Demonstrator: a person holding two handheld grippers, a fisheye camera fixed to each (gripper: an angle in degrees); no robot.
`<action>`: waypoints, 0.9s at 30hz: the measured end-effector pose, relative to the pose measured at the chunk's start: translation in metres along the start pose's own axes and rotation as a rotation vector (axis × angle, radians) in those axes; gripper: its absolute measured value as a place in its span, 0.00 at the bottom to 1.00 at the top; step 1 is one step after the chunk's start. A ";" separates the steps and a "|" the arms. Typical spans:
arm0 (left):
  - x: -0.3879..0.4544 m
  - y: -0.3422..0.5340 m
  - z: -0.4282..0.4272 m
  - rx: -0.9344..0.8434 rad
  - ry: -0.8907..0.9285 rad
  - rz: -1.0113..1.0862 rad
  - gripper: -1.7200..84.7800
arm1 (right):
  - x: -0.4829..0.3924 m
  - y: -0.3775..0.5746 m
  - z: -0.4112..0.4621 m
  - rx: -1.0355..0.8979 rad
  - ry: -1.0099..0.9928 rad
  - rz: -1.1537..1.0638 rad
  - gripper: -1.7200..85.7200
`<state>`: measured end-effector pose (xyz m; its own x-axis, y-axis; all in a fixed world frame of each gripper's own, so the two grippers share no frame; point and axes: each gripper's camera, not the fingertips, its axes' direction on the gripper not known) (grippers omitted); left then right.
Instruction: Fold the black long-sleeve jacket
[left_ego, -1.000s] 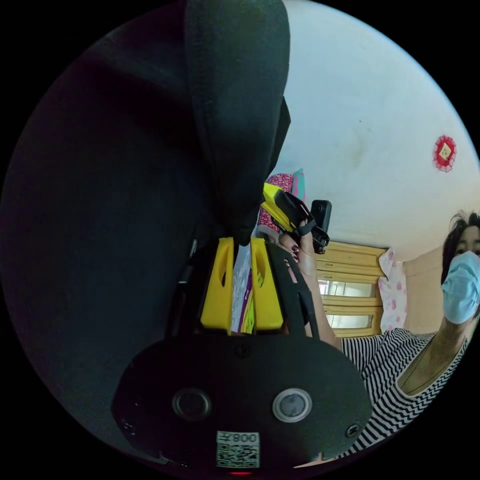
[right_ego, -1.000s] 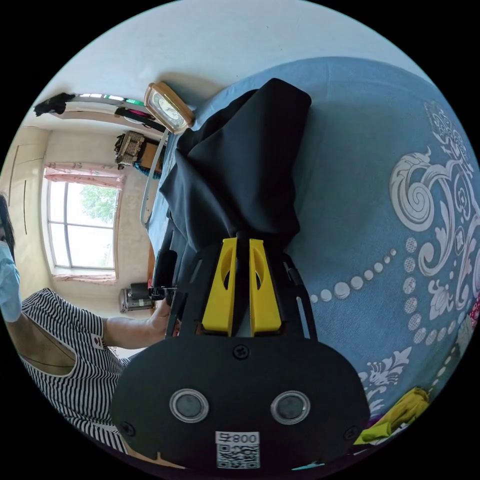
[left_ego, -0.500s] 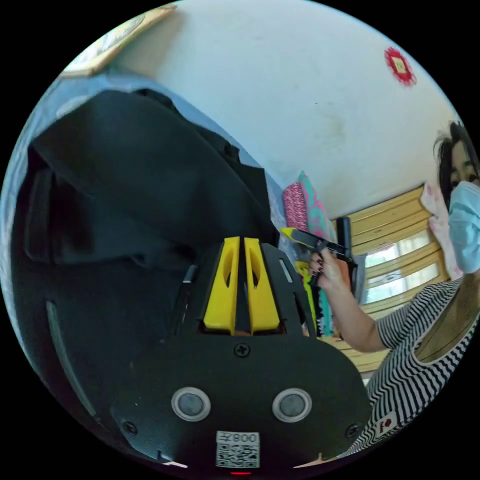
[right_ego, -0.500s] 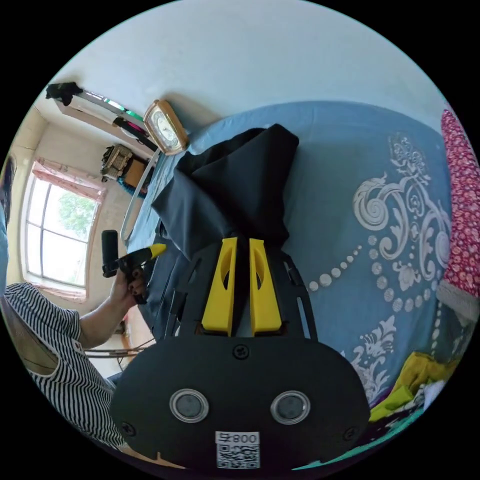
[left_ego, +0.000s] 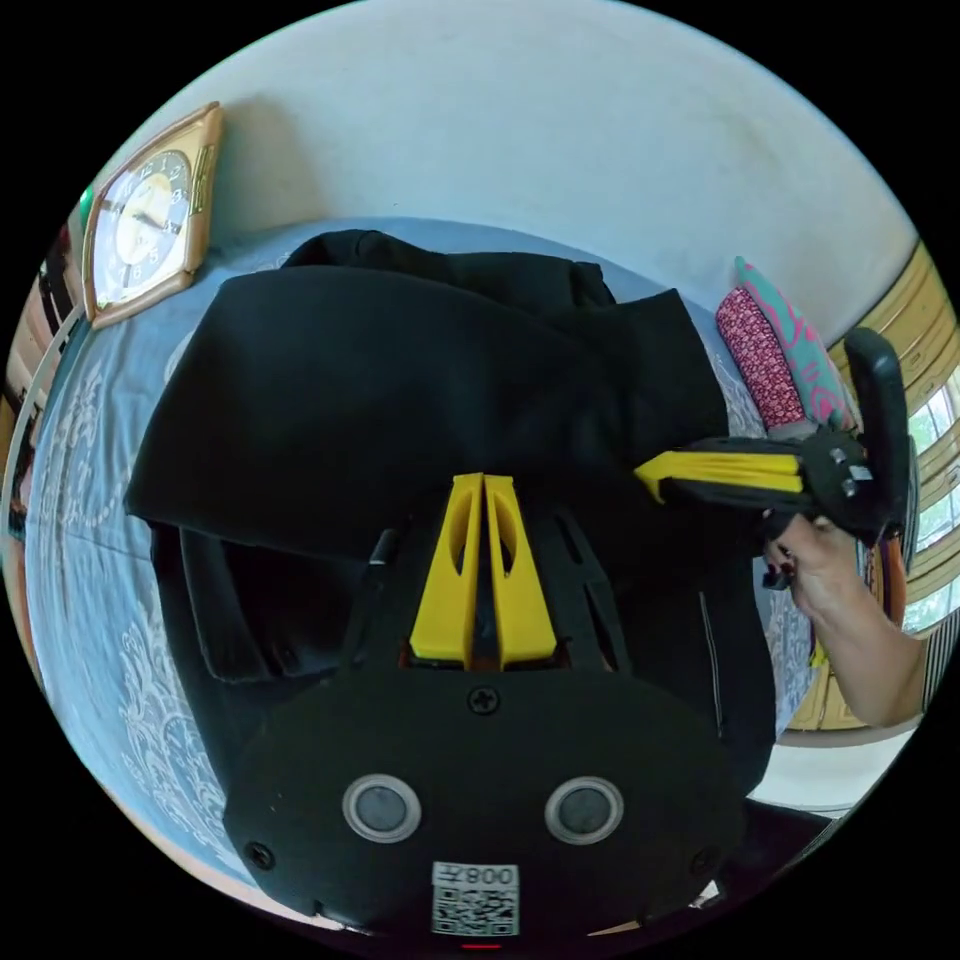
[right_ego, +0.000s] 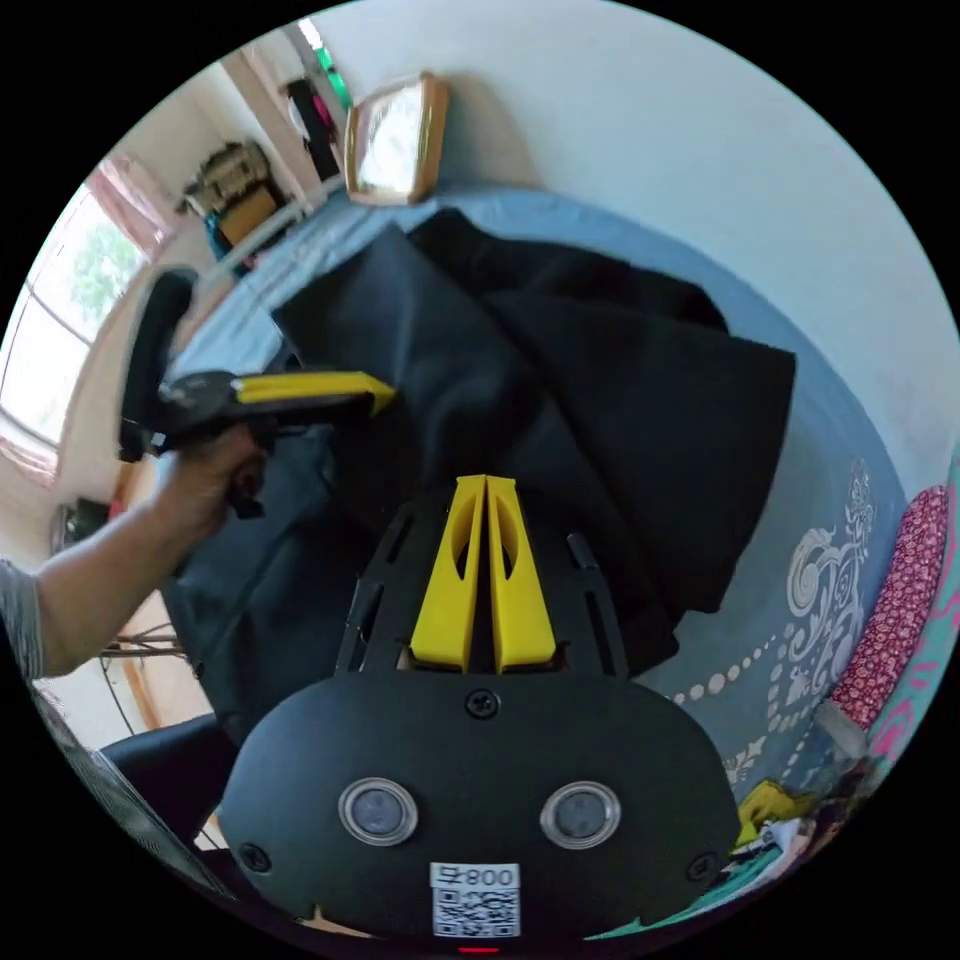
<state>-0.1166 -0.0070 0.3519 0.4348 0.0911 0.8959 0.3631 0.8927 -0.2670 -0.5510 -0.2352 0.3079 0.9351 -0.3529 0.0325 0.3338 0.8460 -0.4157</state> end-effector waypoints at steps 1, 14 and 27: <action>-0.007 0.007 -0.002 0.026 0.025 -0.018 0.02 | -0.011 0.003 0.003 0.014 0.033 -0.015 0.02; -0.106 0.060 -0.024 -0.045 0.151 -0.125 0.02 | -0.027 0.027 0.017 -0.016 -0.105 0.091 0.02; -0.245 0.197 -0.060 -0.063 0.345 -0.467 0.02 | 0.002 0.133 0.014 -0.012 -0.265 0.355 0.02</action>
<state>-0.1024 0.1201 0.0590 0.4563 -0.4642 0.7591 0.6242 0.7750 0.0987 -0.5030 -0.1178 0.2656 0.9903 0.0746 0.1172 -0.0134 0.8910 -0.4538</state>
